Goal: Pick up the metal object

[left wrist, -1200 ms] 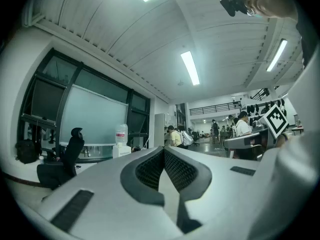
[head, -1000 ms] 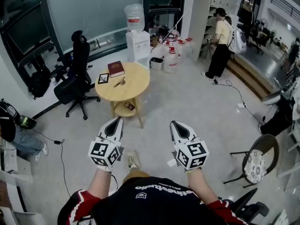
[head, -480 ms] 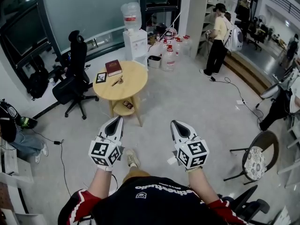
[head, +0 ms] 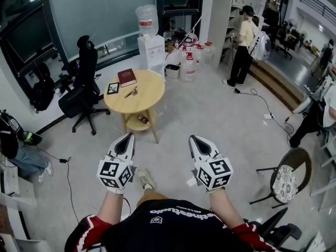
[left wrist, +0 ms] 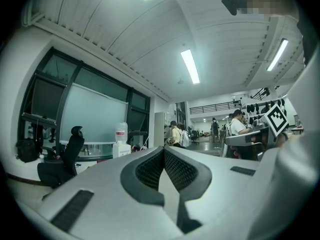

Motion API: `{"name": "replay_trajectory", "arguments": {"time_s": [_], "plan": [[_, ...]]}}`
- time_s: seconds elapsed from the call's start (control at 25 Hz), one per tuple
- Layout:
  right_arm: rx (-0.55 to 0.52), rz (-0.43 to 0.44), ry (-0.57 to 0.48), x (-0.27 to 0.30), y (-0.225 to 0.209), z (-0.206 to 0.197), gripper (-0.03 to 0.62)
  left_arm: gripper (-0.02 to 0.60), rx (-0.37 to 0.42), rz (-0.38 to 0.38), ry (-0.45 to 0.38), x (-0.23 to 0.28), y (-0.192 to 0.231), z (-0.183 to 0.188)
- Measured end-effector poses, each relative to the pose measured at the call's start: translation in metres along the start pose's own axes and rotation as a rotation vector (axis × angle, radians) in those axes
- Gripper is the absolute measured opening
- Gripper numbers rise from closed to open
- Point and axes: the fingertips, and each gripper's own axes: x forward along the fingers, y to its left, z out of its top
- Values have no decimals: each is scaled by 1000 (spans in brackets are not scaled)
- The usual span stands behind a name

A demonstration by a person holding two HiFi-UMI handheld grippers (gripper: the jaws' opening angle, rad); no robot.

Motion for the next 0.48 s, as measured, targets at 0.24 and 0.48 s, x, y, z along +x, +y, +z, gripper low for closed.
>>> {"name": "replay_trajectory", "arguments": {"time_s": [0.24,0.48], "plan": [[11,23,12,1,5,-7,29,17,2,7,2,-2,1,-3],[19,25,15,5,4,-5,28,17,1,2,5,1,2,-1]]}}
